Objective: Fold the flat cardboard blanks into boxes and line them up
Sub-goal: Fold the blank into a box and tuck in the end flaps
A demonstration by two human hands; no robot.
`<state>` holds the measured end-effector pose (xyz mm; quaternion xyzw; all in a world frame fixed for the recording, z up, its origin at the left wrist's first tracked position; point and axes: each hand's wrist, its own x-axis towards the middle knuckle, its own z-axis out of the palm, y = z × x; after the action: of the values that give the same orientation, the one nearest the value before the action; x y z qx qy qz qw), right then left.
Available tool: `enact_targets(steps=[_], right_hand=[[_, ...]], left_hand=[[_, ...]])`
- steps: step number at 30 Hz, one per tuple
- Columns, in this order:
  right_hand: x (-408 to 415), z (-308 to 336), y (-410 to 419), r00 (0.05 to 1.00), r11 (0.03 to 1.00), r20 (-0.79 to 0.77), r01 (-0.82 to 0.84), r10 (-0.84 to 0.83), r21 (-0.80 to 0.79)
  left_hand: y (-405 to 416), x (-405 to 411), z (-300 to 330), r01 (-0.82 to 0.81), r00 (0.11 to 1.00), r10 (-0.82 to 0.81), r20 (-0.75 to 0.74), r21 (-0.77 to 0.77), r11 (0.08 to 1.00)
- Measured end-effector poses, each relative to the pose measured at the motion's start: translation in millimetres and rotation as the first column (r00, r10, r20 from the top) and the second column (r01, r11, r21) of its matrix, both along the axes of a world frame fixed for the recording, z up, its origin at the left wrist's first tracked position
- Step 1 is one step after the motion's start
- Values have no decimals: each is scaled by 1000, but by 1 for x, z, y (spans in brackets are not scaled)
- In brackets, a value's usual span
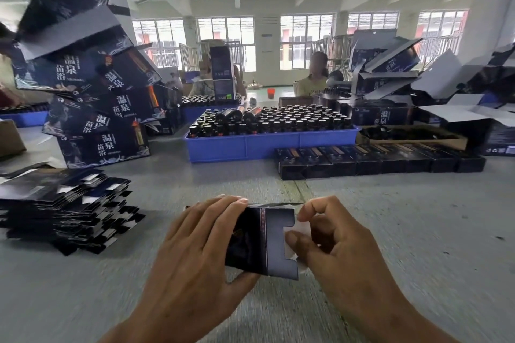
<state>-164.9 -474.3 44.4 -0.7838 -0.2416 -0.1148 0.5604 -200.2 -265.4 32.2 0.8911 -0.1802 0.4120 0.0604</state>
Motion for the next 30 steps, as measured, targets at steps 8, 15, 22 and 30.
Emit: enact_targets(steps=[8, 15, 22, 30], right_hand=[[0, -2, -2, 996, 997, 40, -73, 74, -33], [3, -5, -3, 991, 995, 97, -93, 97, -40], [3, -9, -3, 992, 997, 97, -81, 80, 0], [-1, -8, -3, 984, 995, 169, -33, 48, -92]], left_hand=[[0, -2, 1, -16, 1000, 16, 1, 138, 990], [-5, -4, 7, -55, 998, 60, -22, 185, 981], [1, -5, 5, 19, 999, -12, -53, 127, 992], [1, -5, 6, 65, 997, -61, -38, 110, 992]])
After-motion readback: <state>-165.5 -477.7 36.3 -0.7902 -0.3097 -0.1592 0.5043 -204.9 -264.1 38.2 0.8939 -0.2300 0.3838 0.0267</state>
